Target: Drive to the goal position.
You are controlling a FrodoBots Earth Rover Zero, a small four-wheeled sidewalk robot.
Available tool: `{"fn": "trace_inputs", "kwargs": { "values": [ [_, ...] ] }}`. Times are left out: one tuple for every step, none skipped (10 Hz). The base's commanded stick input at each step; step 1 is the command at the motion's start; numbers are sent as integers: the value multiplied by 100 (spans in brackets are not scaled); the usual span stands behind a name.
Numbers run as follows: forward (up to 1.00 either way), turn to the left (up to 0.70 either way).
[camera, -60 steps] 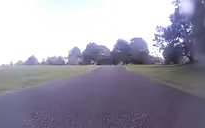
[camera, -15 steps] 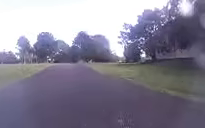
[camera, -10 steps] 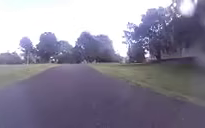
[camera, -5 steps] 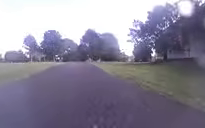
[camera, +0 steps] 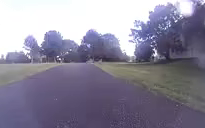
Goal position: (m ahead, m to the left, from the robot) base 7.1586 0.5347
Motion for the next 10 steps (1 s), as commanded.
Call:
{"fn": "trace_inputs", "kwargs": {
  "values": [
    [9,0],
    [37,0],
    [64,0],
    [92,0],
    [45,0],
    [0,0],
    [0,0],
    [0,0],
    [0,0],
    [0,0]
  ]
}}
